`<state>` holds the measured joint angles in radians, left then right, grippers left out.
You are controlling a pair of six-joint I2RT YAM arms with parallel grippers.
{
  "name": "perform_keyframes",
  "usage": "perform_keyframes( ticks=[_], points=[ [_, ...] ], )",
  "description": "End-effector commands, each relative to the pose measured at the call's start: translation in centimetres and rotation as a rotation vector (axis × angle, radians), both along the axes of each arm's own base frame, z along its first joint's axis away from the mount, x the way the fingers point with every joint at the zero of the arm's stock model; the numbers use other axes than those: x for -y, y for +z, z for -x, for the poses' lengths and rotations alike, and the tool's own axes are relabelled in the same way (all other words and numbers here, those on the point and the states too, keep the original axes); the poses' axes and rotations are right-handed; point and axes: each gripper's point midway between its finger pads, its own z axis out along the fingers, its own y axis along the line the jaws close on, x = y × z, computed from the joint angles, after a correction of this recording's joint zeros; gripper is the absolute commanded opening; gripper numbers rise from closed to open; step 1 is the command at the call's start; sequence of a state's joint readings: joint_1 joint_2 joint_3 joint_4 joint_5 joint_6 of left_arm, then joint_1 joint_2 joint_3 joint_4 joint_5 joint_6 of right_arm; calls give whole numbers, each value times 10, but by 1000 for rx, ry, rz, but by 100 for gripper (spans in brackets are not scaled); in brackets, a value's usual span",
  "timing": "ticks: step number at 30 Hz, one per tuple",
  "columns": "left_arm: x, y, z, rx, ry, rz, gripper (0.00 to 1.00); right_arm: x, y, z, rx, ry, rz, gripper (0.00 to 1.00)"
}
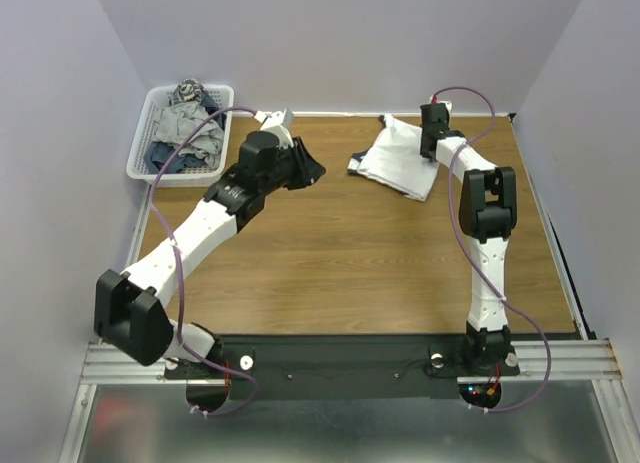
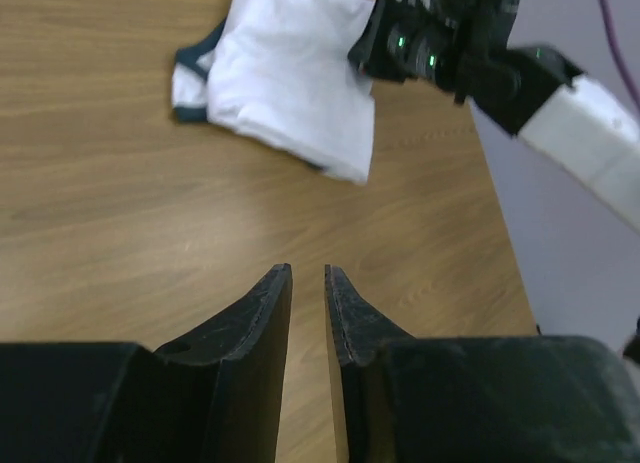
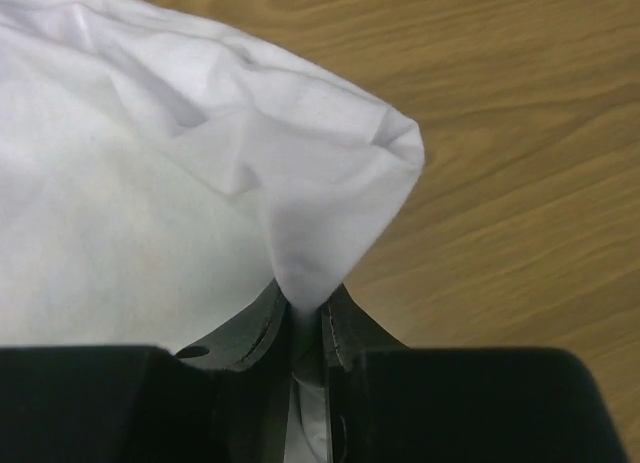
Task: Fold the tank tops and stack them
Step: Neatly place the folded tank top to the corner
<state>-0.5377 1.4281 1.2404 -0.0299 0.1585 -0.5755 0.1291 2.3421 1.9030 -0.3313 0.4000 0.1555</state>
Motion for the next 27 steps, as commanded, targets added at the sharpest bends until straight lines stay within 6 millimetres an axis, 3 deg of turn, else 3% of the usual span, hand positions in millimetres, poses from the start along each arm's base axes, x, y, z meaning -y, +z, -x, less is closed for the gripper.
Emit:
perform_keyframes(
  ticks=[1, 6, 8, 9, 14, 15, 17, 22, 27],
  points=[
    [-11, -22, 34, -3, -82, -73, 32, 74, -9, -7, -92, -65, 268, 3],
    [-32, -25, 50, 36, -66, -133, 33, 117, -6, -17, -77, -147, 310, 6],
    [-37, -29, 51, 43, -54, -153, 34, 123, -5, -18, -80, -149, 331, 7],
    [-39, -35, 52, 33, -55, -159, 34, 139, -3, -15, -86, -167, 344, 9],
    [-28, -45, 56, 6, -124, -144, 34, 202, 15, -4, -17, -316, 275, 11],
    [-27, -45, 57, 6, -130, -143, 34, 202, 16, -3, -10, -328, 269, 11],
    [-24, -45, 57, 2, -148, -138, 34, 225, 21, 10, 10, -432, 261, 11],
    [-20, -42, 58, 4, -173, -125, 34, 243, 12, 23, -1, -524, 284, 13],
    [-22, -47, 58, -3, -169, -133, 34, 247, 10, 14, 39, -526, 224, 15]
  ],
)
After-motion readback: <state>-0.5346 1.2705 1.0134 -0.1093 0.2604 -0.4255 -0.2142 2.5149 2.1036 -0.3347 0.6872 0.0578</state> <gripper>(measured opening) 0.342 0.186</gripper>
